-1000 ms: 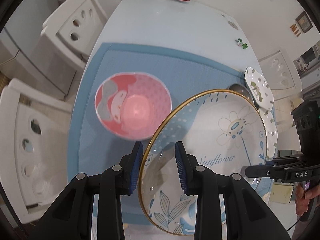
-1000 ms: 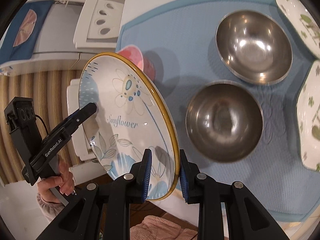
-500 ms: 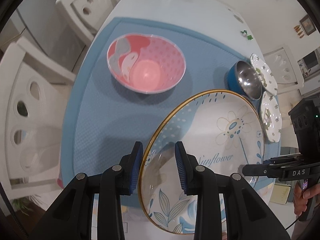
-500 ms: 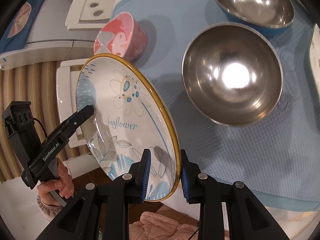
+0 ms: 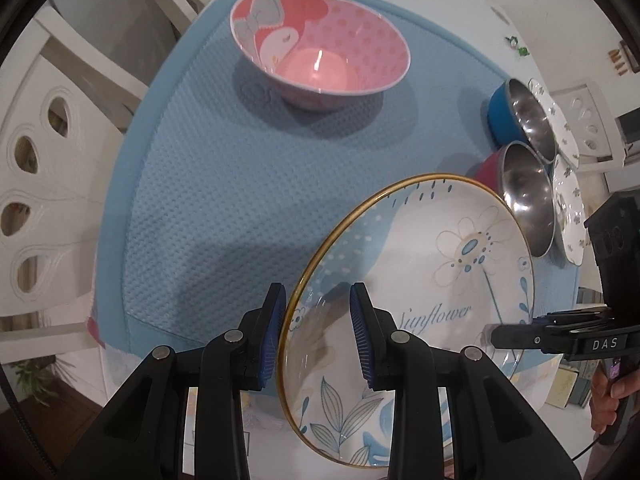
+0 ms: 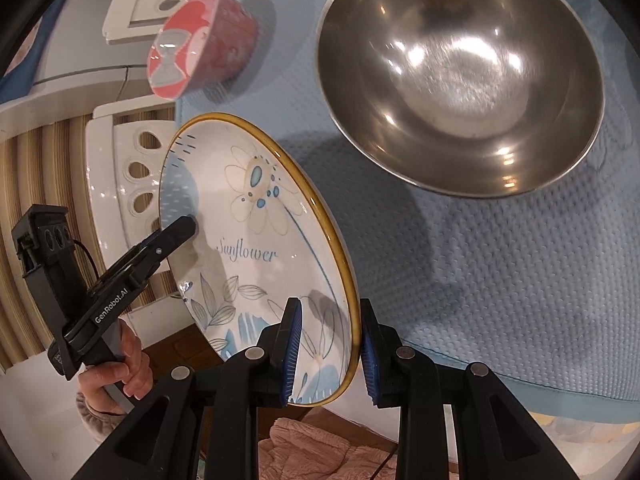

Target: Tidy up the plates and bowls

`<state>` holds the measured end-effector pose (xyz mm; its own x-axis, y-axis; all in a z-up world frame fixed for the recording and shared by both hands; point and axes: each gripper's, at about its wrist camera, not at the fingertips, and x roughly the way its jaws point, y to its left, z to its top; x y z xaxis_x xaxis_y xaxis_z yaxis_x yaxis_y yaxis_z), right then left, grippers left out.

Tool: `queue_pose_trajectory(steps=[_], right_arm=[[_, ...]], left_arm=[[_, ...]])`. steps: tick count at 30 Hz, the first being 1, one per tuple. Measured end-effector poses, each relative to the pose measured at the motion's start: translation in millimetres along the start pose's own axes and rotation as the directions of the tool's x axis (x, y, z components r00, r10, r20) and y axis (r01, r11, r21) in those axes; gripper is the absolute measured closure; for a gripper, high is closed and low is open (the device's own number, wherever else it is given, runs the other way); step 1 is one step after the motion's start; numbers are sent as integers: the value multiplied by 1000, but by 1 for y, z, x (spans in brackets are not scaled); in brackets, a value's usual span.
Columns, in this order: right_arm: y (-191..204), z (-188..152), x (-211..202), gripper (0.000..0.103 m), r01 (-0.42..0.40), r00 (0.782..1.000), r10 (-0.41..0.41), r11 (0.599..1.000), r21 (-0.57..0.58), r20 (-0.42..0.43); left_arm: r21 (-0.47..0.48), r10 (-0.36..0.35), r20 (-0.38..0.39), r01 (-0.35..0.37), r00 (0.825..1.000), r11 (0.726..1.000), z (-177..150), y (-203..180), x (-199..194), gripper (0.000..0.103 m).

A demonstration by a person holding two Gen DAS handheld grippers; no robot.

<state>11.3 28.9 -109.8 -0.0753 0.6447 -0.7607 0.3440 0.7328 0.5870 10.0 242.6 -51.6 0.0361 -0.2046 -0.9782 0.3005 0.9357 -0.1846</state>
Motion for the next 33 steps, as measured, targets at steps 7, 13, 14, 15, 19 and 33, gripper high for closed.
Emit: queue_pose_trajectory(steps=[7,13,14,15,19,33], right_arm=[[1,7,23,75,8,1000,-8,1000,19,-21],[6,11,38,75,37,999,-36,999,28,-28],[6,12,41,75,36,999,-35,999,31,-29],[8,13,44,75,34,999,-32,999,34,-31],[14,14,55,75,49,998,-48,998,34,-44],[18,20,65,73,71,997,-69,996,45,-41]], left_arm=[[-1,-3,-39,3,999,1000,-8,1,20,74],[-1,-11,-62,11,998,1000,-14,2,35,74],[-3,-14,-66,14,998,1000,-14,3,37,74],[-6,-14,-68,14,998,1000,-14,3,38,74],[-8,-15,-66,14,998,1000,-11,3,42,74],[25,18,-51,-17,999,1000,-20,-15,51,74]])
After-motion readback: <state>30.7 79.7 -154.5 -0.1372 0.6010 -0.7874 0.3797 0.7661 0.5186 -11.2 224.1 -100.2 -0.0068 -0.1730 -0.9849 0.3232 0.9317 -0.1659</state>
